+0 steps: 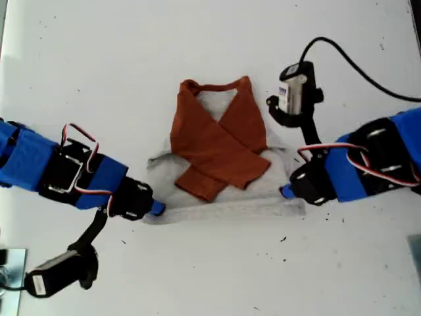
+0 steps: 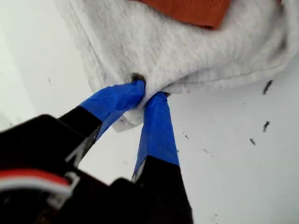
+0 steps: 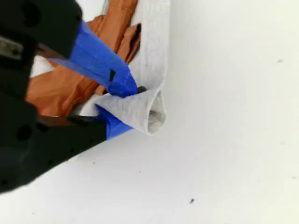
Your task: Fold t shirt
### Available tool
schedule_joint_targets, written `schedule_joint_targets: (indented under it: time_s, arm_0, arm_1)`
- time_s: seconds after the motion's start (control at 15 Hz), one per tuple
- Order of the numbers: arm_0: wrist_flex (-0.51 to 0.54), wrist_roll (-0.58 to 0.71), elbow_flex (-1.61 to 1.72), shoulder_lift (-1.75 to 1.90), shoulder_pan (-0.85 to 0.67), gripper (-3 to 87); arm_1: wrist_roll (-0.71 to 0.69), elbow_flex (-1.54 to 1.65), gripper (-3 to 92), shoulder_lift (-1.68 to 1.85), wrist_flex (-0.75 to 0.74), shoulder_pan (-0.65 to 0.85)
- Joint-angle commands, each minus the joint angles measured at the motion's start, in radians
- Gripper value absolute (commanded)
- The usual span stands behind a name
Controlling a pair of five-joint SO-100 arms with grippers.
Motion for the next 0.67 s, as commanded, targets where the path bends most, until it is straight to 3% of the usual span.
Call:
schedule_joint_targets:
  time_s: [0.0,0.2,0.33,0.4,0.47,0.53,0.6]
  arm_0:
    - [-0.003,-0.023,-0.054,0.072,0.041,-0.3]
    - [0.049,0.135,-0.044,0.189,-0.153,-0.3]
    - [0.118,0.284,0.018,0.295,-0.479,1.6]
    - [0.095,0.331,0.109,0.360,-0.696,27.8]
    - [0.043,0.295,0.252,0.466,-0.867,33.0]
    - [-0.038,0.278,0.411,0.611,-0.930,33.2]
    - [-0.037,0.273,0.491,0.716,-0.907,32.5]
  arm_1:
    - [-0.014,-0.049,3.1,0.048,-0.069,-0.017]
    - [-0.126,-0.038,3.1,0.095,-0.164,0.196]
    - [-0.169,0.097,4.2,0.242,-0.305,0.471]
    - [-0.153,0.259,31.8,0.385,-0.430,0.658]
    - [0.003,0.446,32.3,0.580,-0.489,0.822]
    - [0.025,0.603,32.3,0.824,-0.463,0.904]
    - [0.015,0.650,32.3,1.008,-0.284,0.911]
